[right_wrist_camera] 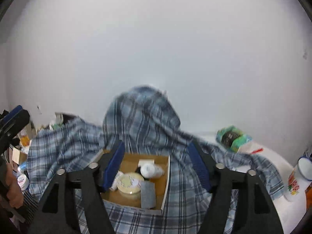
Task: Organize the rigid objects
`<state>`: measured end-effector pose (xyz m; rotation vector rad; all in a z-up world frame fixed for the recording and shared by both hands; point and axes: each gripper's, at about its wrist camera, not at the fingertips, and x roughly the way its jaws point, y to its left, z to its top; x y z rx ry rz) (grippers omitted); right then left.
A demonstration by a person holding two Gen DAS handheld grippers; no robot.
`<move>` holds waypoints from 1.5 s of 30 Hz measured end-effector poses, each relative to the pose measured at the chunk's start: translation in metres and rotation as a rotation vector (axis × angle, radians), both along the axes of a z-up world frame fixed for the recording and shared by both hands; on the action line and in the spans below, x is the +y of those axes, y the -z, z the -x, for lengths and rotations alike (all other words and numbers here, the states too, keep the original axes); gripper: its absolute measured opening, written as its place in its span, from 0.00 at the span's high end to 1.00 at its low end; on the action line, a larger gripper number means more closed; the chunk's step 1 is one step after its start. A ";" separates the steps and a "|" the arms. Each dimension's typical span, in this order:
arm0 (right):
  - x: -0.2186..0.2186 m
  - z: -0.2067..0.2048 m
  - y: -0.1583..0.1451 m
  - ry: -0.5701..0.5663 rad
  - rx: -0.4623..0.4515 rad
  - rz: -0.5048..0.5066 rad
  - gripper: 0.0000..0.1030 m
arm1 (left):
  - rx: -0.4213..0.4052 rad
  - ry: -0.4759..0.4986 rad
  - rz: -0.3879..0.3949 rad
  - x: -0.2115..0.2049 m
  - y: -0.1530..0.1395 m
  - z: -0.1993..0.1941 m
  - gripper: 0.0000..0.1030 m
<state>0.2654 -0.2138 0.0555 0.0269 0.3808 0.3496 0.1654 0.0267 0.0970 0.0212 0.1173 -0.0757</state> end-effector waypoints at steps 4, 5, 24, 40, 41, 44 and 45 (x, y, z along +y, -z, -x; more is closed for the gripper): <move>-0.005 0.024 -0.016 0.014 -0.112 -0.021 0.16 | -0.140 -0.010 -0.022 -0.002 -0.012 0.038 0.00; -0.005 0.029 -0.018 0.016 -0.131 -0.024 0.07 | -0.150 -0.017 -0.029 -0.003 -0.013 0.043 0.00; -0.009 0.059 0.041 0.040 -0.223 -0.010 0.00 | -0.040 -0.025 -0.035 -0.003 0.060 0.057 0.00; 0.009 0.061 0.076 0.017 -0.223 0.110 0.00 | -0.024 -0.070 -0.045 -0.006 0.089 0.053 0.00; 0.009 0.061 0.076 0.018 -0.220 0.109 0.00 | -0.024 -0.070 -0.047 -0.006 0.089 0.053 0.00; 0.007 0.060 0.075 0.025 -0.213 0.104 0.00 | -0.026 -0.072 -0.048 -0.007 0.089 0.054 0.00; 0.007 0.060 0.075 0.027 -0.212 0.102 0.00 | -0.026 -0.071 -0.047 -0.006 0.089 0.054 0.00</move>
